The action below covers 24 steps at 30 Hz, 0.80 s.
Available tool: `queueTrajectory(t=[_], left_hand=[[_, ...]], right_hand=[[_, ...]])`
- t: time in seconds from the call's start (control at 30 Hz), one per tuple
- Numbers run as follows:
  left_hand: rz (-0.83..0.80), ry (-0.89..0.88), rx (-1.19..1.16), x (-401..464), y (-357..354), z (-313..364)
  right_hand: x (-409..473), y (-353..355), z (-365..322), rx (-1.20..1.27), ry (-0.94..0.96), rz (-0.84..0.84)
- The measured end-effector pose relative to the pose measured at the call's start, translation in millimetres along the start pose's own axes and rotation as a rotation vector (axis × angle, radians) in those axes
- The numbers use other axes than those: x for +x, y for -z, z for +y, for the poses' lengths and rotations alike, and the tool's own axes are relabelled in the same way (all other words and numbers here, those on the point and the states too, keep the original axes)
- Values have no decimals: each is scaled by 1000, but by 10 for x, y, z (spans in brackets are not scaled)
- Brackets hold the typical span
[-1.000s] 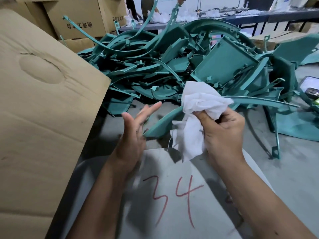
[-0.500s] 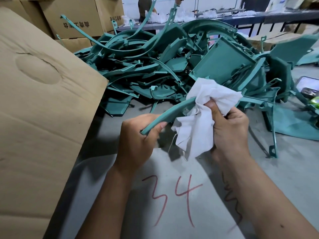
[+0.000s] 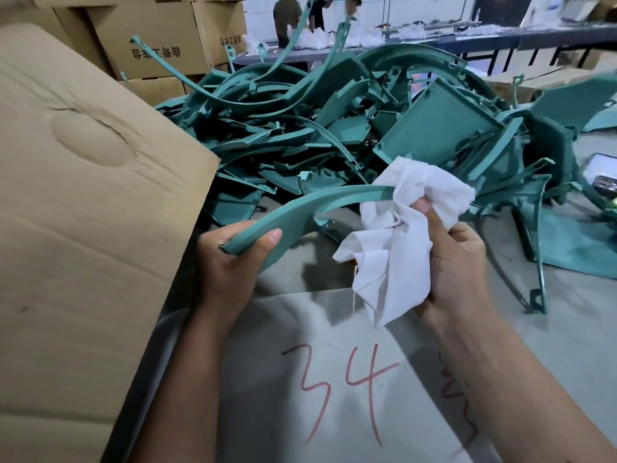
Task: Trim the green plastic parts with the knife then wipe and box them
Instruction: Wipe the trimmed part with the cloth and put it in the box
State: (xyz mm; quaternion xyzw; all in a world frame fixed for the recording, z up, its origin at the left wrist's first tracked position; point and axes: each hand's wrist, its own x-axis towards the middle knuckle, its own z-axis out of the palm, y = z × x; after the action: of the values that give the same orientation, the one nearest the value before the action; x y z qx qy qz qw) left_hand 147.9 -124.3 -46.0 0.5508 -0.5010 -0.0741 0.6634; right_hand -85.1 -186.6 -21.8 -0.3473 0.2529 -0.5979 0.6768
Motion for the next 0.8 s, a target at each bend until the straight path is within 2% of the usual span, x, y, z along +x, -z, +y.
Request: queueTrajectory(t=[0.13,0.2,0.37,0.5,0.63,0.73,0.8], left_hand=[[133,92,-58,3,58,26],[153,139,-81,0,61,31],[89,179,-33,-4,74,48],[-19,115,82,-10,123,60],[-102,61,134,4,155,101],[-108,70,148,4,213,110],[-77,75,124,-10,207,111]], right_hand=[[-8,-13,51,-256,167,-30],[0,-11,78,-316,179,-23],[9,-28,51,22,98,72],[0,-81,40,111,88,31],[2,-47,42,229,-28,-14],[13,-12,61,273,-115,-115],[40,10,79,301,-146,-111]])
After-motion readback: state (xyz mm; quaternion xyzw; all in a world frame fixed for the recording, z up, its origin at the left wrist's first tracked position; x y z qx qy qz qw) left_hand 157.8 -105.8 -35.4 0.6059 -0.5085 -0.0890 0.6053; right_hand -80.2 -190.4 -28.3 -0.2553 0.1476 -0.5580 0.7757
